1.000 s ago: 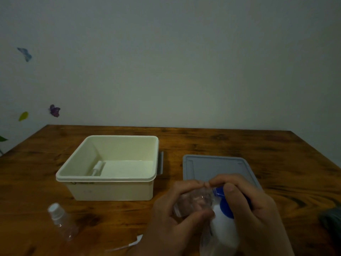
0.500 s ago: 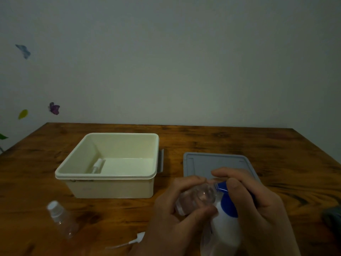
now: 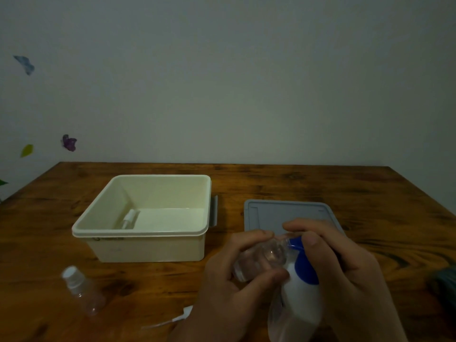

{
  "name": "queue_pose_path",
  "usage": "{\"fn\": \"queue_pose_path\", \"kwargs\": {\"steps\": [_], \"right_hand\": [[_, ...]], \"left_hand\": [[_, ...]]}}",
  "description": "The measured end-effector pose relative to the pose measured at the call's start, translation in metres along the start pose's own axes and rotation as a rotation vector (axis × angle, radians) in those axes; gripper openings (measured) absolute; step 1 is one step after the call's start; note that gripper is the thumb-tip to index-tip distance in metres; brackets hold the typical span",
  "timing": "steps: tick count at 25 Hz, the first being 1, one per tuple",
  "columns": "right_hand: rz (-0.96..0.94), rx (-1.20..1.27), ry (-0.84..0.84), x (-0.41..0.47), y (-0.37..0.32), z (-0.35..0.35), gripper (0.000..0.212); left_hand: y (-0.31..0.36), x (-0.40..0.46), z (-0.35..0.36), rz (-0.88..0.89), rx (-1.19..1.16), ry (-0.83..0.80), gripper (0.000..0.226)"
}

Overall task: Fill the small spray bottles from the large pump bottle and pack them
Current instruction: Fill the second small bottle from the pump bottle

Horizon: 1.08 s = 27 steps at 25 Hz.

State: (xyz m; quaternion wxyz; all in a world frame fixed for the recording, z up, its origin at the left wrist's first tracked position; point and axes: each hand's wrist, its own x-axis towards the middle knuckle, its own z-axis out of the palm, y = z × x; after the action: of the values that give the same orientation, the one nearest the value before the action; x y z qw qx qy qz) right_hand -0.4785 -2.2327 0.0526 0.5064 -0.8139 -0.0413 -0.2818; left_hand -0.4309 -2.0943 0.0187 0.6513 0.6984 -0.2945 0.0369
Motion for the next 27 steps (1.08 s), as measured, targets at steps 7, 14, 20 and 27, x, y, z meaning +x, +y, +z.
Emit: {"fn": "queue_pose_path", "kwargs": {"steps": [7, 14, 20, 27], "right_hand": [[0.007, -0.013, 0.012, -0.0019, 0.0069, 0.0029, 0.036], [0.024, -0.023, -0.015, 0.0004, -0.0011, -0.0001, 0.043], [0.011, -0.005, -0.022, -0.0022, 0.0052, 0.0012, 0.045], [0.063, -0.009, -0.016, -0.0017, 0.0004, -0.0032, 0.035]], "left_hand": [[-0.0041, -0.0020, -0.0001, 0.010, 0.074, 0.004, 0.055], [0.0010, -0.0005, -0.0010, 0.022, 0.047, 0.013, 0.058], [-0.0026, -0.0008, -0.0011, 0.031, 0.059, -0.016, 0.054], [-0.0029, 0.0003, -0.0010, 0.021, 0.054, 0.012, 0.053]]}}
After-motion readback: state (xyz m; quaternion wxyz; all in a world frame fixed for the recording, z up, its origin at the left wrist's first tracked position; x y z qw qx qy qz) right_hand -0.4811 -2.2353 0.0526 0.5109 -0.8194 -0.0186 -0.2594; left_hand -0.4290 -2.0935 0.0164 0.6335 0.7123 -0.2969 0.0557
